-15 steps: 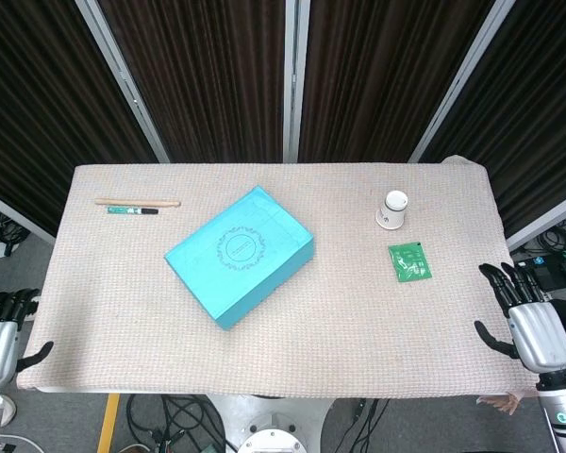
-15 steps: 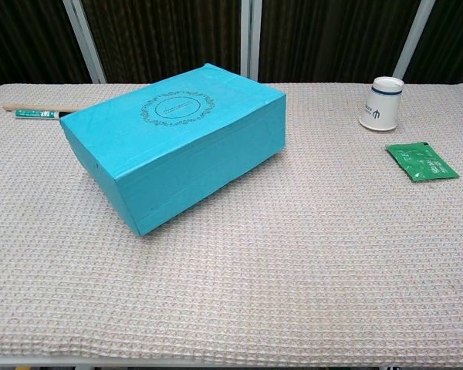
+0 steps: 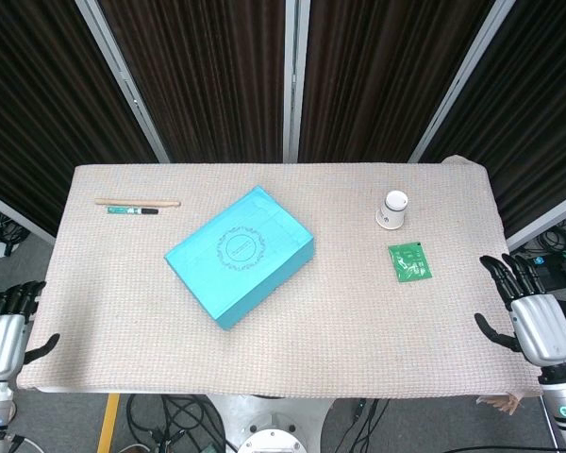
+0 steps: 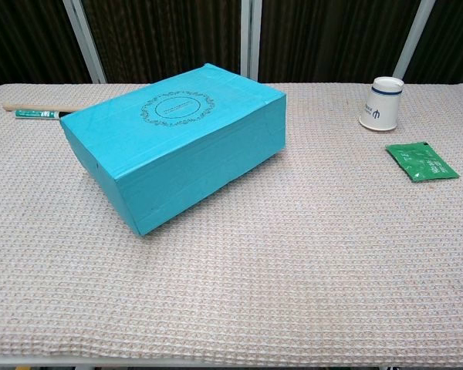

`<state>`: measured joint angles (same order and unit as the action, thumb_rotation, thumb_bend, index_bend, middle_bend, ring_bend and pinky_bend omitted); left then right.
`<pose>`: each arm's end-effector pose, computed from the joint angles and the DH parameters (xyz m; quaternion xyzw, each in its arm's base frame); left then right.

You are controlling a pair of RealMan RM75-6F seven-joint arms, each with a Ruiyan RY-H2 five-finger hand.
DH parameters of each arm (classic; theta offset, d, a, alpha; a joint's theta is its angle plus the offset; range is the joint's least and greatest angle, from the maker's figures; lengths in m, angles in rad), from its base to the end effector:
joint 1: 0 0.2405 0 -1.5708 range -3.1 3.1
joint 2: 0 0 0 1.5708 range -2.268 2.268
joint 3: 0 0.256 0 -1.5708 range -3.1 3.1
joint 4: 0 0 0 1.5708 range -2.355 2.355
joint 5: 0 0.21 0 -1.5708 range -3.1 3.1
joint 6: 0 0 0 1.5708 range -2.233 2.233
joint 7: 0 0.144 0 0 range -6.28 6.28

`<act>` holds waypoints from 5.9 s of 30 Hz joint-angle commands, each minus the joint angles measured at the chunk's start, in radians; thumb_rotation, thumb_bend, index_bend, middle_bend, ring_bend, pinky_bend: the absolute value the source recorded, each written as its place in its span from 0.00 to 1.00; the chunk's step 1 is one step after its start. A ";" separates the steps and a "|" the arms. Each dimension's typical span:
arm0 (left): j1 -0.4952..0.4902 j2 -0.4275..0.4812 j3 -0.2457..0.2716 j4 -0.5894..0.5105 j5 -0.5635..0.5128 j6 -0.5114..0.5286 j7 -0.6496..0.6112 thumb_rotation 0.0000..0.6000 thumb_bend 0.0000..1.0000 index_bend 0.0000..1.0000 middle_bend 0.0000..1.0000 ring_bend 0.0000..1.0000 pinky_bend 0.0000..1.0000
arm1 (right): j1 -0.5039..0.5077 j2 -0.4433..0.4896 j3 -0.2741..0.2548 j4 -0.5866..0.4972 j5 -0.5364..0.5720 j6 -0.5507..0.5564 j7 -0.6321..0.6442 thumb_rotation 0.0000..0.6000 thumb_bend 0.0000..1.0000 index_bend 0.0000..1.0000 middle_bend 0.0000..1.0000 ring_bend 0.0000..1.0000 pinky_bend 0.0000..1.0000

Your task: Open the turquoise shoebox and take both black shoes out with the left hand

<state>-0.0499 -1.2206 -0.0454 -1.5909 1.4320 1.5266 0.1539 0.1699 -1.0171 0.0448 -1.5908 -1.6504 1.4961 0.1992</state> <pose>-0.3191 0.1683 0.1364 -0.5749 -0.3833 -0.3516 0.6317 -0.2863 -0.2042 0.1849 0.6392 -0.3532 0.4548 0.5097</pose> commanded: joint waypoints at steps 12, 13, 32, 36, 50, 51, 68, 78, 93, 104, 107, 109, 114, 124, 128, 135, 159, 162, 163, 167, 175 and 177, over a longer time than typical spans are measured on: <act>-0.313 -0.437 -0.036 0.787 0.261 -0.080 -0.436 1.00 0.17 0.14 0.14 0.13 0.22 | 0.022 0.076 0.020 -0.106 -0.005 -0.011 -0.049 1.00 0.24 0.00 0.10 0.00 0.03; -0.329 -0.470 -0.035 0.845 0.264 -0.084 -0.471 1.00 0.17 0.14 0.13 0.12 0.22 | 0.022 0.078 0.020 -0.112 -0.003 -0.013 -0.056 1.00 0.24 0.00 0.10 0.00 0.03; -0.471 -0.838 0.042 1.414 0.294 0.006 -0.651 1.00 0.14 0.08 0.07 0.07 0.20 | 0.006 0.088 0.021 -0.190 0.035 -0.023 -0.136 1.00 0.24 0.00 0.10 0.00 0.03; -0.482 -0.860 0.050 1.440 0.286 0.020 -0.659 1.00 0.14 0.08 0.07 0.07 0.21 | 0.002 0.088 0.019 -0.190 0.044 -0.026 -0.137 1.00 0.24 0.00 0.10 0.00 0.03; -0.499 -0.880 0.081 1.474 0.268 -0.006 -0.659 1.00 0.13 0.08 0.07 0.07 0.20 | -0.003 0.088 0.019 -0.204 0.055 -0.032 -0.154 1.00 0.24 0.00 0.10 0.00 0.03; -0.500 -0.881 0.080 1.472 0.265 -0.004 -0.665 1.00 0.13 0.08 0.07 0.07 0.20 | -0.004 0.088 0.020 -0.205 0.056 -0.032 -0.155 1.00 0.24 0.00 0.10 0.00 0.03; -0.498 -0.908 0.073 1.483 0.220 0.010 -0.761 1.00 0.29 0.25 0.22 0.17 0.25 | -0.008 0.093 0.023 -0.230 0.065 -0.035 -0.185 1.00 0.24 0.00 0.10 0.00 0.03; -0.490 -0.929 0.029 1.477 0.161 0.014 -0.861 1.00 0.42 0.31 0.30 0.23 0.34 | -0.008 0.102 0.022 -0.259 0.077 -0.049 -0.217 1.00 0.24 0.00 0.10 0.00 0.03; -0.454 -0.900 -0.027 1.409 0.090 0.032 -1.140 1.00 0.42 0.31 0.30 0.23 0.37 | -0.013 0.112 0.021 -0.287 0.065 -0.043 -0.242 1.00 0.24 0.00 0.10 0.00 0.03; -0.483 -0.657 -0.003 1.058 0.092 -0.191 -1.578 1.00 0.44 0.36 0.40 0.23 0.38 | -0.022 0.117 0.015 -0.292 0.038 -0.026 -0.238 1.00 0.23 0.00 0.10 0.00 0.03; -0.499 -0.559 -0.005 0.911 0.085 -0.258 -1.646 1.00 0.44 0.34 0.40 0.23 0.38 | -0.026 0.118 0.013 -0.288 0.030 -0.019 -0.232 1.00 0.23 0.00 0.10 0.00 0.03; -0.507 -0.503 -0.009 0.828 0.077 -0.296 -1.671 1.00 0.44 0.32 0.39 0.23 0.37 | -0.028 0.118 0.012 -0.285 0.025 -0.014 -0.227 1.00 0.23 0.00 0.10 0.00 0.03; -0.533 -0.373 -0.018 0.656 0.056 -0.406 -1.744 1.00 0.44 0.24 0.35 0.21 0.33 | -0.037 0.117 0.008 -0.269 0.015 0.000 -0.205 1.00 0.23 0.00 0.10 0.00 0.03; -0.570 -0.294 -0.080 0.562 -0.036 -0.569 -1.785 1.00 0.44 0.14 0.21 0.10 0.24 | -0.054 0.110 0.002 -0.227 -0.002 0.032 -0.155 1.00 0.24 0.00 0.10 0.00 0.03; -0.560 -0.303 -0.122 0.565 -0.105 -0.588 -1.713 1.00 0.44 0.11 0.14 0.04 0.19 | -0.061 0.108 0.002 -0.208 -0.005 0.045 -0.130 1.00 0.24 0.00 0.10 0.00 0.03; -0.515 -0.325 -0.195 0.578 -0.254 -0.536 -1.398 1.00 0.44 0.08 0.07 0.00 0.17 | -0.064 0.108 0.003 -0.181 -0.011 0.058 -0.094 1.00 0.24 0.00 0.10 0.00 0.03; -0.513 -0.088 -0.170 0.097 -0.047 -0.406 -0.638 1.00 0.41 0.20 0.13 0.07 0.27 | -0.023 0.100 0.021 -0.126 0.000 0.014 -0.042 1.00 0.24 0.00 0.10 0.00 0.03; -0.559 -0.089 -0.157 0.046 -0.031 -0.473 -0.559 1.00 0.40 0.24 0.17 0.12 0.29 | -0.018 0.114 0.024 -0.139 -0.001 0.010 -0.058 1.00 0.24 0.00 0.10 0.00 0.03; -0.572 -0.092 -0.154 0.034 -0.036 -0.494 -0.532 1.00 0.40 0.24 0.18 0.12 0.30 | -0.016 0.117 0.025 -0.143 -0.002 0.008 -0.062 1.00 0.24 0.00 0.10 0.00 0.03; -0.620 -0.112 -0.145 0.000 -0.087 -0.573 -0.372 1.00 0.35 0.23 0.18 0.15 0.31 | -0.009 0.124 0.027 -0.151 0.001 -0.002 -0.067 1.00 0.24 0.00 0.10 0.00 0.03; -0.685 -0.176 -0.159 -0.027 -0.267 -0.658 -0.186 1.00 0.33 0.17 0.15 0.14 0.32 | -0.003 0.116 0.026 -0.141 0.007 -0.012 -0.058 1.00 0.24 0.00 0.10 0.00 0.03; -0.703 -0.202 -0.158 -0.012 -0.320 -0.653 -0.099 1.00 0.32 0.14 0.12 0.12 0.32 | -0.003 0.114 0.025 -0.137 0.006 -0.012 -0.053 1.00 0.24 0.00 0.10 0.00 0.03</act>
<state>-0.7201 -1.3860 -0.2022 -1.6093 1.1803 0.8883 -0.0360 0.1669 -0.9031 0.0702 -1.7278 -1.6443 1.4841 0.1454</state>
